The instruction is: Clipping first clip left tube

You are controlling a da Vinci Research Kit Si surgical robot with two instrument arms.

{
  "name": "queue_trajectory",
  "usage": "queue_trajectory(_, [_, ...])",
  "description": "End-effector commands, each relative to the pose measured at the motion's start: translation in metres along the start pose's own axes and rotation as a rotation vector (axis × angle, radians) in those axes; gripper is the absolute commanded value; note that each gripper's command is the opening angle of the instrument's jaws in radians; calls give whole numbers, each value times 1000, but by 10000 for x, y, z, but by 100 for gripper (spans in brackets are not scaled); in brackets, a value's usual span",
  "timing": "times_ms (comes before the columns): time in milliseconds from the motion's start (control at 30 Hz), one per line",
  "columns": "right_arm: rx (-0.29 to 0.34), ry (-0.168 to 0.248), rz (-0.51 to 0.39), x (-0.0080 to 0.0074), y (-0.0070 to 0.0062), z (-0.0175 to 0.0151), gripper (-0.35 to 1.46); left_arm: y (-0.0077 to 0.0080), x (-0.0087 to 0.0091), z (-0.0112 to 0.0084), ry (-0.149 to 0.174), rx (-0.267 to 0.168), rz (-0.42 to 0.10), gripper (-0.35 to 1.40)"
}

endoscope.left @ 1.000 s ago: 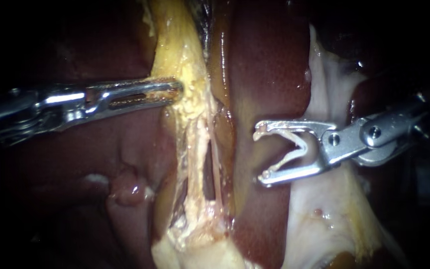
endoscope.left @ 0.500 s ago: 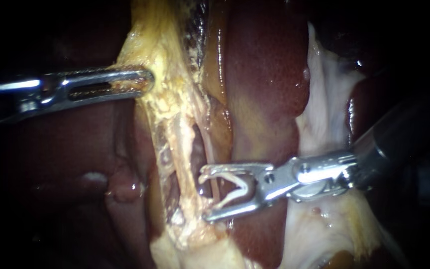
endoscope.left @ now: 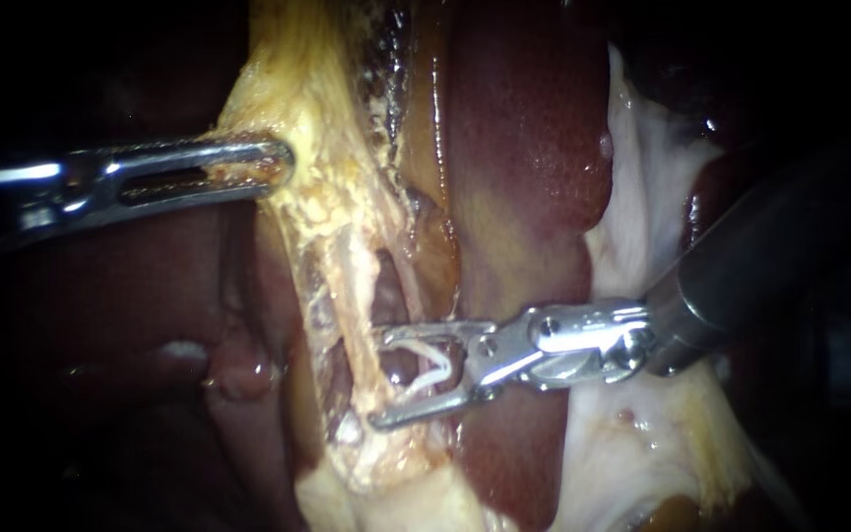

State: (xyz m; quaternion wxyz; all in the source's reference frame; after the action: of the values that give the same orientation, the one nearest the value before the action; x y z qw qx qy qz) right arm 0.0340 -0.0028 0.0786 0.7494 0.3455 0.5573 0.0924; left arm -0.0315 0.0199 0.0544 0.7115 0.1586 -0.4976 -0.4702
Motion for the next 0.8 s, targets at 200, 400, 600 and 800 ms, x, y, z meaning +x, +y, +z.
queue_trajectory(200, [181, 66, 20, 10, -10, 10, 49, 0, 0, 0, 0, 0, 0, -35])
queue_trajectory(400, [223, 99, 14, 18, -6, 25, 45, 0, 0, 0, 0, -1, 0, -35])
queue_trajectory(600, [229, 113, 11, 19, -3, 29, 42, -1, 0, 0, 0, -1, 0, -35])
queue_trajectory(800, [229, 112, 17, 17, 0, 28, 23, -2, 0, 2, -1, -2, -1, -35])
